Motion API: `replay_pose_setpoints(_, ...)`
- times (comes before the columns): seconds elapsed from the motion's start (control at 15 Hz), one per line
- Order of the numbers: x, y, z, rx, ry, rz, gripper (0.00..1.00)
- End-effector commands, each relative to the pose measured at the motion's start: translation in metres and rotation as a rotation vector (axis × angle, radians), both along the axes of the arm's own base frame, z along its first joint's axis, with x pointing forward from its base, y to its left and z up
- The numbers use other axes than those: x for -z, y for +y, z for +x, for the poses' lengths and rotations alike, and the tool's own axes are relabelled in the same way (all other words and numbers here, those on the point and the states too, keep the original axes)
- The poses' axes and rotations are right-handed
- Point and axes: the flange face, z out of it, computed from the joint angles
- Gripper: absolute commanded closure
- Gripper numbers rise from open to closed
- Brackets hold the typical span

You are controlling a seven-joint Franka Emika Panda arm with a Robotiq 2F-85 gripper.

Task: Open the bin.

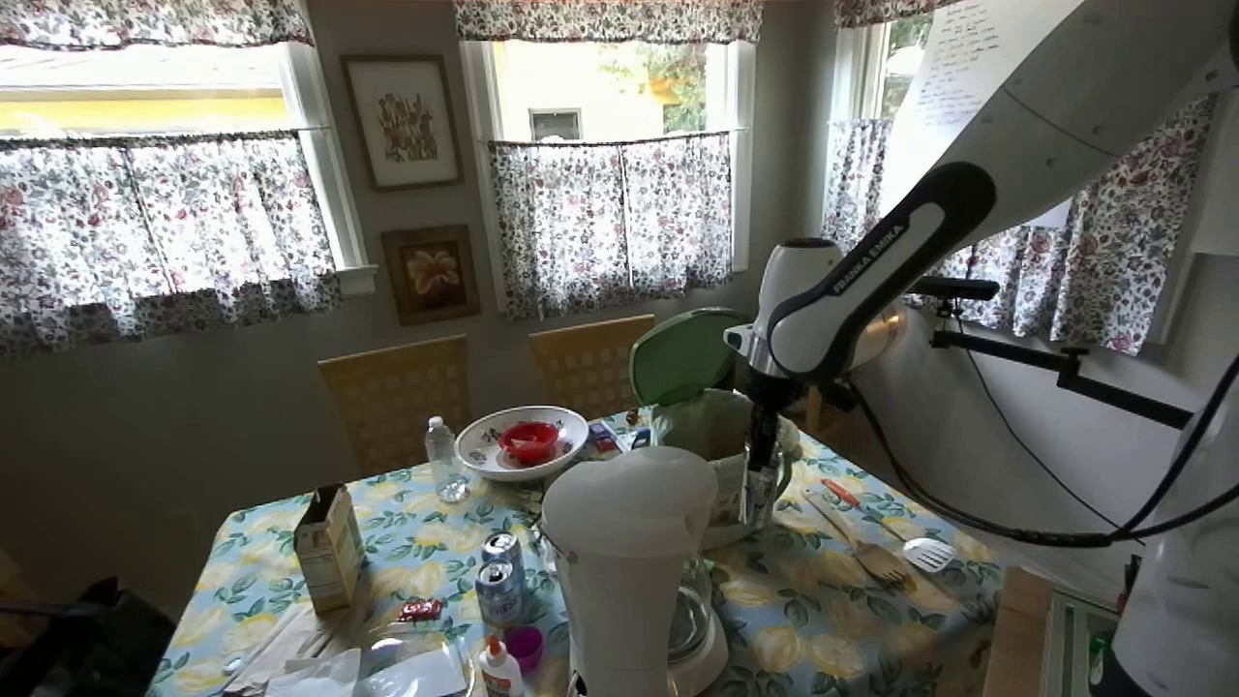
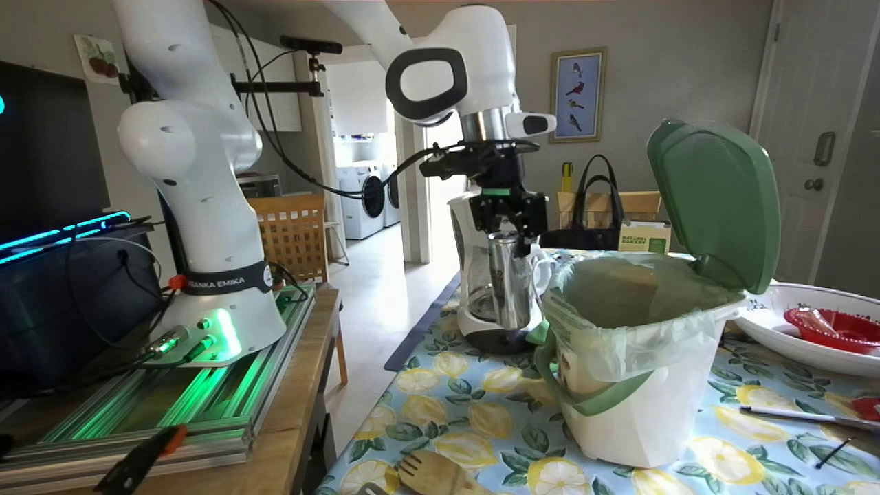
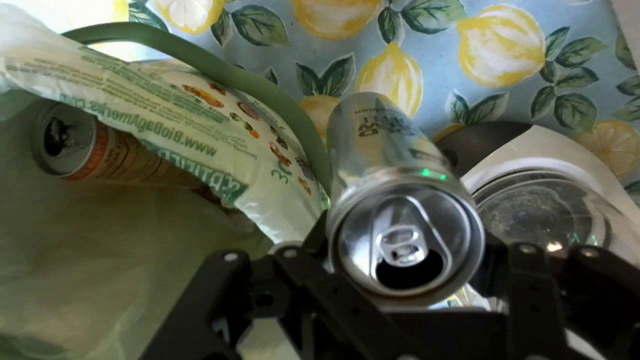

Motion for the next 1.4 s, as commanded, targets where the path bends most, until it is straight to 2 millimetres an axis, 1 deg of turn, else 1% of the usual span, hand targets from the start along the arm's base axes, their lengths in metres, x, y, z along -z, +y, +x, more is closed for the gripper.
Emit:
replay_pose_setpoints(0.0, -0.037, 0.000, -0.010, 0.025, -0.033, -0.024, 0.70)
replay_pose_setpoints(0.27, -0.073, -0.004, -0.007, 0.043, -0.117, -0.051, 0.70)
replay_pose_setpoints(0.6, -0.102, -0.014, 0.001, 0.085, -0.178, -0.064, 0.70)
replay_pose_setpoints(0.73, -0.110, -0.018, 0.005, 0.101, -0.206, -0.072, 0.70)
replay_pose_setpoints(1.0, -0.118, -0.028, 0.019, 0.125, -0.252, -0.084, 0.70)
replay_pose_setpoints(1.2, -0.116, -0.035, 0.028, 0.126, -0.281, -0.087, 0.70)
replay_pose_setpoints(1.33, -0.110, -0.040, 0.035, 0.130, -0.287, -0.085, 0.70)
